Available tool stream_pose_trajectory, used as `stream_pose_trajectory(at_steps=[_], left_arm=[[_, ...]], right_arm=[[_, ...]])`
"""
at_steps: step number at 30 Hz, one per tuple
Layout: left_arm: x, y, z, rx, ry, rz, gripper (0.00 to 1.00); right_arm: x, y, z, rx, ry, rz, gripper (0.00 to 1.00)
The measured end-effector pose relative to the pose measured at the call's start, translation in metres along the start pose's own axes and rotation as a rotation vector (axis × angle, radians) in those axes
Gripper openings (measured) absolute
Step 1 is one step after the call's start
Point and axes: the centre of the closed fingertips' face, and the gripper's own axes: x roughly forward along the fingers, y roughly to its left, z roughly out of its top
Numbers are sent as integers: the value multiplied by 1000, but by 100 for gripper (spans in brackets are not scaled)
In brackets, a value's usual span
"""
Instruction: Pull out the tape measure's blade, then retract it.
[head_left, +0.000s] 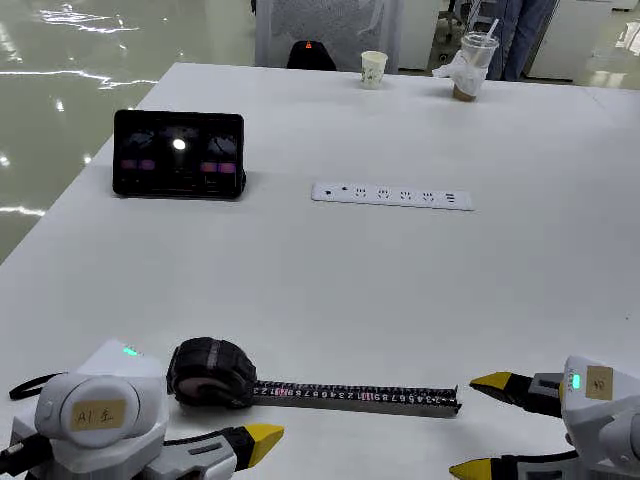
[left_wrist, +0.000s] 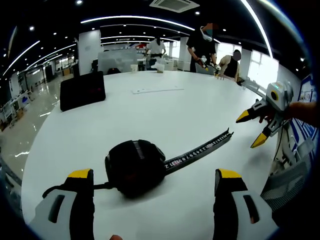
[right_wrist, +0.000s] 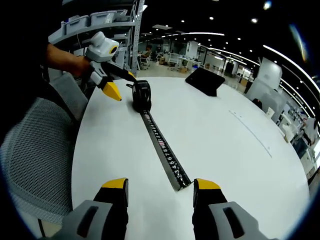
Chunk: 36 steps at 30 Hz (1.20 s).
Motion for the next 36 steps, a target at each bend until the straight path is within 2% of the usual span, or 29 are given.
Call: stream_pose_trajectory(at_steps=[8, 20, 30, 36], left_arm=[[7, 7, 4, -30, -5, 15, 97], [15, 10, 7, -54, -2, 27, 96], [21, 14, 8, -68, 3, 35, 95], [24, 16, 7, -84, 5, 40, 92]], right_arm=[[4, -9, 0, -57, 23, 18, 43], [14, -19, -8, -118, 72, 59, 34], [21, -30, -14, -137, 105, 85, 25], [28, -34, -17, -124, 113, 111, 20]])
